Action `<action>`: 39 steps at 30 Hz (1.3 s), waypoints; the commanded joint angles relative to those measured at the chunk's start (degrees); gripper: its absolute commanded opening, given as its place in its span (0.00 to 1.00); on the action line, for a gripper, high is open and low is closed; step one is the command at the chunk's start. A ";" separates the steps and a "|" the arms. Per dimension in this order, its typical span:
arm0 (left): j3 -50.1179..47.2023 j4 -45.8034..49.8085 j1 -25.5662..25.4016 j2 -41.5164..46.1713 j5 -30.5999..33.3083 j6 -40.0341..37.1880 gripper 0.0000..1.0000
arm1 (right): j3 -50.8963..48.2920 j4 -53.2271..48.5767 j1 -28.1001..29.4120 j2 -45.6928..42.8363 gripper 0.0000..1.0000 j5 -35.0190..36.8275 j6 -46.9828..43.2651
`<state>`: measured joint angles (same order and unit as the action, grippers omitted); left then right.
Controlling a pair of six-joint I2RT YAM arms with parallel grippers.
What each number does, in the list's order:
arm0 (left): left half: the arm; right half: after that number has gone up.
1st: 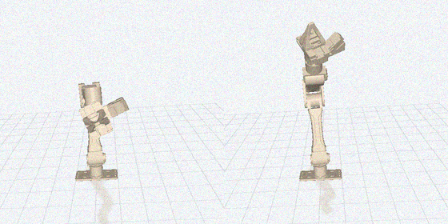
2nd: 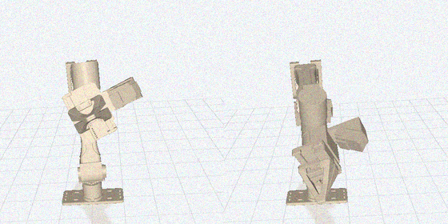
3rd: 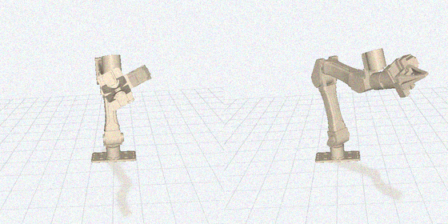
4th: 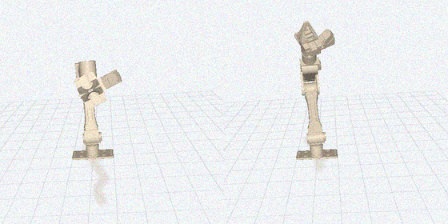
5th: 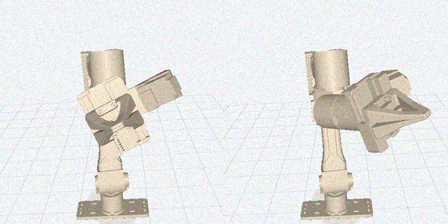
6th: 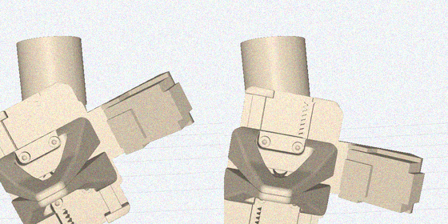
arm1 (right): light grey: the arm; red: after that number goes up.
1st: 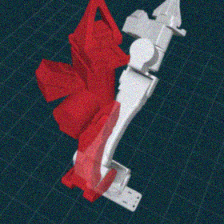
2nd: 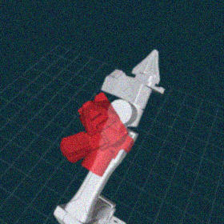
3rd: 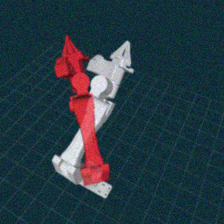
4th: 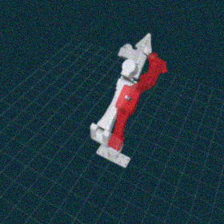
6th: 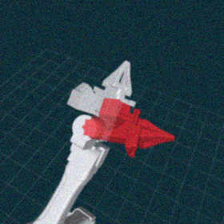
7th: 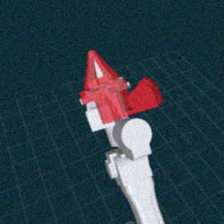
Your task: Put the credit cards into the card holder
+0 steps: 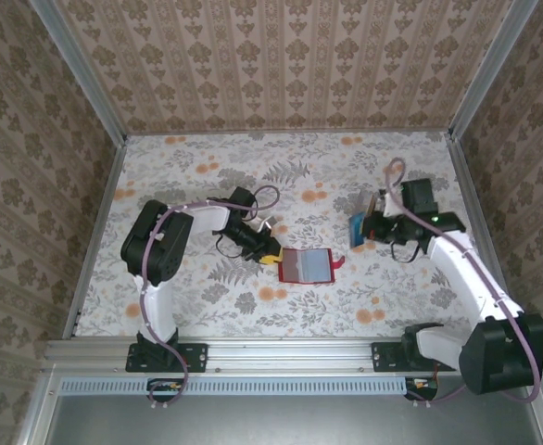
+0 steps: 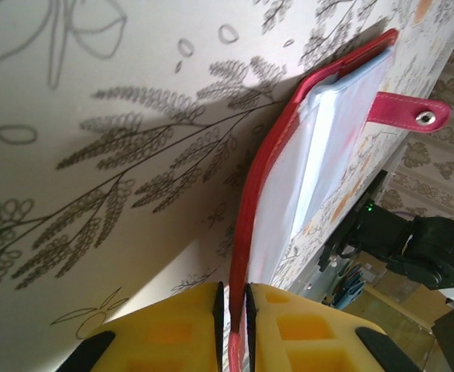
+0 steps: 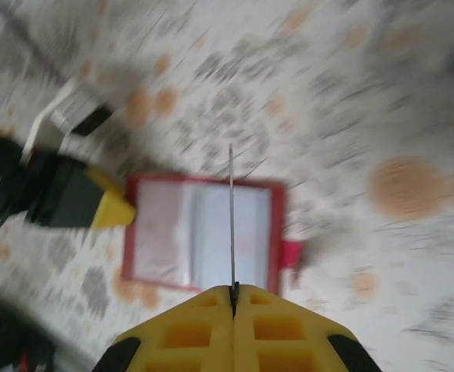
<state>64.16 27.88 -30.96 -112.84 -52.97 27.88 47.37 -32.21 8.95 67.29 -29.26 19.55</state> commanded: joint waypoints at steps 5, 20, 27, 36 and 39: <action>-2.68 0.33 0.46 2.29 1.02 0.49 0.10 | -5.09 14.49 7.79 9.81 0.00 -13.77 3.03; -0.21 2.13 0.46 -0.50 2.13 -1.63 0.03 | -3.76 17.98 9.93 26.23 0.00 -12.77 -0.93; -0.54 1.87 0.55 -1.34 2.38 -1.66 0.01 | -5.01 20.96 9.17 28.12 0.00 -11.39 2.47; -0.63 1.13 0.55 -2.05 2.33 -1.26 0.00 | -5.26 20.39 8.61 26.32 0.00 -10.10 3.52; 0.91 3.26 0.46 -2.91 2.13 -2.49 0.00 | -6.37 21.81 8.62 25.40 0.00 -8.60 4.47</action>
<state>63.29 28.56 -30.65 -113.97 -51.18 27.51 42.28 -11.07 17.87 94.00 -41.10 22.94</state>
